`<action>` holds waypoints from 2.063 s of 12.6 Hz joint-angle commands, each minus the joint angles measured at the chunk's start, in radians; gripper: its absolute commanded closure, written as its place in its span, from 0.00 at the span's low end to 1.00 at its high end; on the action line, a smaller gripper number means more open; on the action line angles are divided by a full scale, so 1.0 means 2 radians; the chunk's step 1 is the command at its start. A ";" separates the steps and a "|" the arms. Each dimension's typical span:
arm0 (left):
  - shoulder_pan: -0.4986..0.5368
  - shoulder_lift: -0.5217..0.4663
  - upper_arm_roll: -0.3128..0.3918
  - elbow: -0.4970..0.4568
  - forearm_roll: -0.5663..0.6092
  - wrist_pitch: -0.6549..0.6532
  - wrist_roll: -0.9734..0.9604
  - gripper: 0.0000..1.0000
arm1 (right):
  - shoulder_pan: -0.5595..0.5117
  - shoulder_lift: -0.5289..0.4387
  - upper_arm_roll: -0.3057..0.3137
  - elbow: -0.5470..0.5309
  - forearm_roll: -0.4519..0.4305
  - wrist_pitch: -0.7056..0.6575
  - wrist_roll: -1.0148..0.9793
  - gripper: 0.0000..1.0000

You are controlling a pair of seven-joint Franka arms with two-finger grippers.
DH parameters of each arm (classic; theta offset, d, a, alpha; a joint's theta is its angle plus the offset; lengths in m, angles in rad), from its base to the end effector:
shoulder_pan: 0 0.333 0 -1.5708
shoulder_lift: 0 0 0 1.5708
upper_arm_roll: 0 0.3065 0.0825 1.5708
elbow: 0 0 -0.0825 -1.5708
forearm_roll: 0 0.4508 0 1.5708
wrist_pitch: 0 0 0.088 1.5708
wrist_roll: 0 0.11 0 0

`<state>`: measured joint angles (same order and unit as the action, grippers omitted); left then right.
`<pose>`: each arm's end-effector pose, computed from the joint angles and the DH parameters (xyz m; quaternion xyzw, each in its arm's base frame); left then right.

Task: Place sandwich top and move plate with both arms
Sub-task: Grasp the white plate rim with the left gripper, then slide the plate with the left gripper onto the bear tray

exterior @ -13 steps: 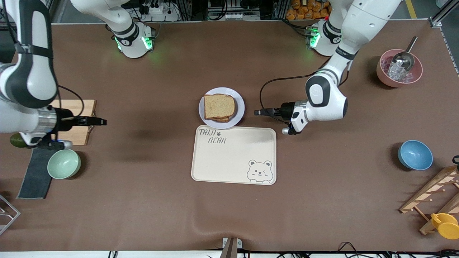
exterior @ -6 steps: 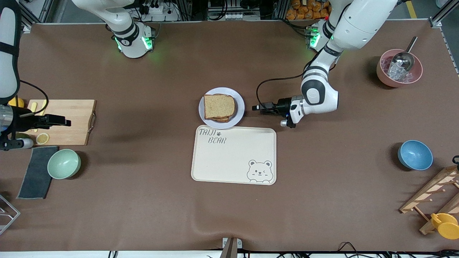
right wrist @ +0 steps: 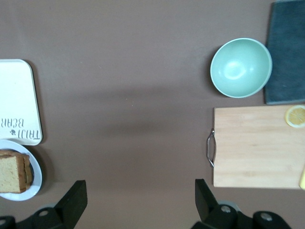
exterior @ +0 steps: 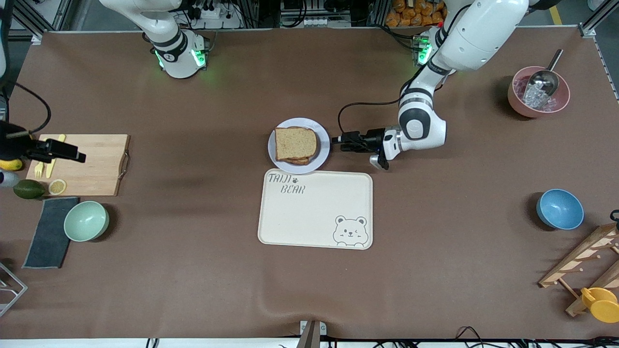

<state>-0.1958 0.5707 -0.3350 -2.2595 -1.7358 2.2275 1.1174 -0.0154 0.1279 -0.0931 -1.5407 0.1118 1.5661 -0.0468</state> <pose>0.4092 -0.3113 0.0376 0.8324 0.0043 -0.0698 0.5497 0.6517 -0.0555 0.5470 -0.9969 0.0333 0.0469 0.0537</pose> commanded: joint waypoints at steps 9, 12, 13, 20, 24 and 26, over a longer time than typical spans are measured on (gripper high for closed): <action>0.012 0.044 -0.001 0.020 -0.013 -0.060 0.086 0.50 | 0.000 -0.063 0.018 -0.017 -0.038 0.031 0.027 0.00; 0.007 0.054 -0.001 0.038 -0.013 -0.059 0.086 0.60 | -0.004 -0.063 0.031 -0.015 -0.049 0.043 0.029 0.00; 0.006 0.057 -0.001 0.041 -0.013 -0.059 0.086 0.60 | -0.004 -0.065 0.031 -0.015 -0.049 0.043 0.029 0.00; 0.002 0.083 0.000 0.068 -0.014 -0.054 0.087 0.69 | -0.002 -0.063 0.029 -0.012 -0.045 0.041 0.026 0.00; -0.001 0.089 0.000 0.076 -0.014 -0.051 0.086 1.00 | -0.001 -0.063 0.030 -0.012 -0.044 0.041 0.029 0.00; -0.001 0.087 -0.001 0.076 -0.014 -0.051 0.089 1.00 | -0.002 -0.063 0.030 -0.012 -0.044 0.040 0.030 0.00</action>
<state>-0.1869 0.7239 -0.3350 -2.1274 -1.7369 2.1195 1.2655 -0.0151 0.0217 -0.0419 -1.5559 0.0359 1.6489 -0.0066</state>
